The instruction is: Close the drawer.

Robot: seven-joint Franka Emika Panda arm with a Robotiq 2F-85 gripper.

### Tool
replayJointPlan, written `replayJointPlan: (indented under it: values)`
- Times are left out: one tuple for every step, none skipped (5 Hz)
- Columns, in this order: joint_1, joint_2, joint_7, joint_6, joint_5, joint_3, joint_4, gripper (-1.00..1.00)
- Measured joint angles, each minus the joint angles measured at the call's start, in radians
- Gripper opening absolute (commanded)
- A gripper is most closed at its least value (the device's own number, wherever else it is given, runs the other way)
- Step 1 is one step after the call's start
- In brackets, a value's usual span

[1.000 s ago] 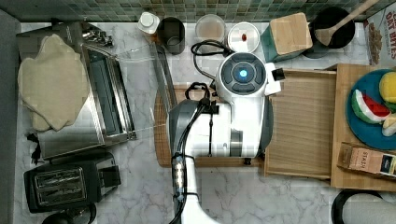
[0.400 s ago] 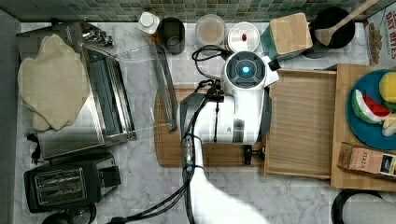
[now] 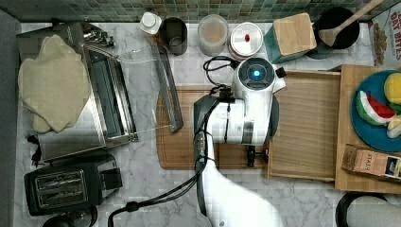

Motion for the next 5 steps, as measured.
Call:
replayJointPlan:
  values:
    - [-0.011,0.01,0.0,0.061,0.002,0.0,-0.049,-1.0]
    - [-0.014,0.011,0.0,0.122,0.001,0.0,-0.088,-1.0]
    - [-0.007,0.007,0.0,0.13,-0.031,-0.001,-0.113,-1.0]
    - [-0.006,0.005,0.003,0.167,-0.099,-0.001,-0.137,-1.0]
    - [-0.008,0.001,0.002,0.225,-0.148,-0.007,-0.158,-1.0]
